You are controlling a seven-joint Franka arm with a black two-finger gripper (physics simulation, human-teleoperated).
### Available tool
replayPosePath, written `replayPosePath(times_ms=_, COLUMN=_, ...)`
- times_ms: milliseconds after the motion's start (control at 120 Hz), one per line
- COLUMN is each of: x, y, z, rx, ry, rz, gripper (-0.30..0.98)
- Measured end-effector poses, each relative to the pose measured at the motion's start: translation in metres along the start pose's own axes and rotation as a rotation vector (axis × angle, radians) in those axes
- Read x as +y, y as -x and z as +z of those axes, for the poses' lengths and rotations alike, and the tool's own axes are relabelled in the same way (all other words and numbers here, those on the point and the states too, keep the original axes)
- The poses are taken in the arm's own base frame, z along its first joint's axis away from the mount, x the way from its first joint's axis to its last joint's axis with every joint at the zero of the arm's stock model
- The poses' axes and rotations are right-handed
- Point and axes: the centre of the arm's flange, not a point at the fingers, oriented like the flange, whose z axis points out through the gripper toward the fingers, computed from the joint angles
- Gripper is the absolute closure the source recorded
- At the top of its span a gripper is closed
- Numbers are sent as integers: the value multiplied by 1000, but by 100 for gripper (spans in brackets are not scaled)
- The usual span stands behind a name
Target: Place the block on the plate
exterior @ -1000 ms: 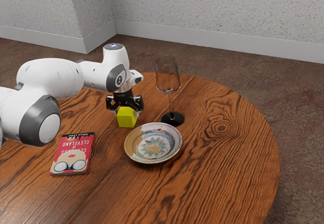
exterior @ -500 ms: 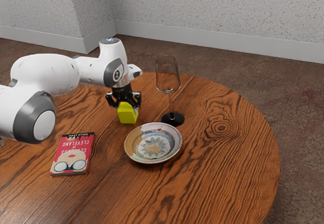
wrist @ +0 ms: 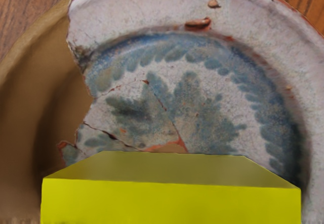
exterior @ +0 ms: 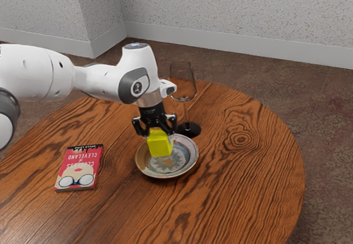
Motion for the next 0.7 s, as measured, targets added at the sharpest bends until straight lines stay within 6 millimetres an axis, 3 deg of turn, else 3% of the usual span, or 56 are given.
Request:
replayPosePath(times_ms=150, x=0, y=4, z=5, rx=-7, ry=-1, rz=-73, gripper=18)
replayPosePath(times_ms=267, x=1, y=4, z=-5, rx=13, ry=-4, rz=-107, gripper=10)
replayPosePath(times_ms=400, x=-3, y=6, z=-49, rx=61, ry=9, rz=-126, gripper=6)
replayPosePath(times_ms=583, x=-17, y=11, z=-111, rx=163, ry=-63, rz=-14, gripper=2)
replayPosePath(times_ms=700, x=-27, y=25, z=-160, rx=205, ry=-81, rz=38, gripper=1)
